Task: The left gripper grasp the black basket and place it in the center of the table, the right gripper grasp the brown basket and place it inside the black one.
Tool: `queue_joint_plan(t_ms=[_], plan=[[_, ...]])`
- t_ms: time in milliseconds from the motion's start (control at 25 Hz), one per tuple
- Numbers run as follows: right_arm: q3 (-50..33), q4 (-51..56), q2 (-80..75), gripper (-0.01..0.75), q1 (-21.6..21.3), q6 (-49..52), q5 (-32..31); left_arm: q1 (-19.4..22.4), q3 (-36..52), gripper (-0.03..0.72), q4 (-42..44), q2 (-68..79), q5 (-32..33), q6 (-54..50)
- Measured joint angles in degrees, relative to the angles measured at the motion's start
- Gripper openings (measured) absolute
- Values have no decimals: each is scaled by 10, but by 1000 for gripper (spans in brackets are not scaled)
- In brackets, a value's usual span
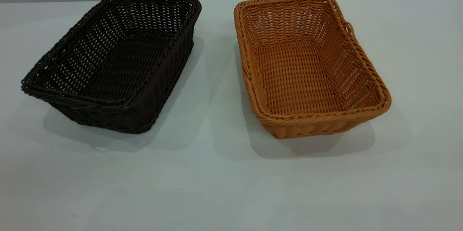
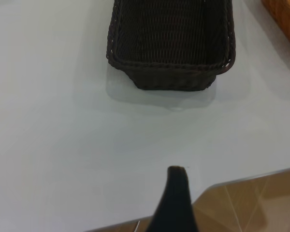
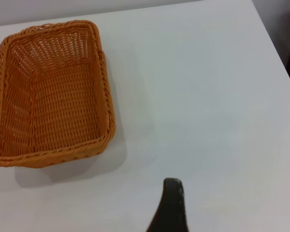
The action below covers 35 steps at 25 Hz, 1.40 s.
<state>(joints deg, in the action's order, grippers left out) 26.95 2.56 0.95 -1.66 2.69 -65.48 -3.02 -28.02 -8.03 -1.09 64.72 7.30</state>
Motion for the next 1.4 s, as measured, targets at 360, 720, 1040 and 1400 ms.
queue_joint_plan(t_ms=[360,720,1040,1400], plan=[[0,0,0,583,0,0,0,0,0,584,0,0,0,0],[0,0,0,583,0,0,0,0,0,584,0,0,0,0],[0,0,0,583,0,0,0,0,0,584,0,0,0,0],[0,0,0,583,0,0,0,-1,0,584,-40,0,-1,0]])
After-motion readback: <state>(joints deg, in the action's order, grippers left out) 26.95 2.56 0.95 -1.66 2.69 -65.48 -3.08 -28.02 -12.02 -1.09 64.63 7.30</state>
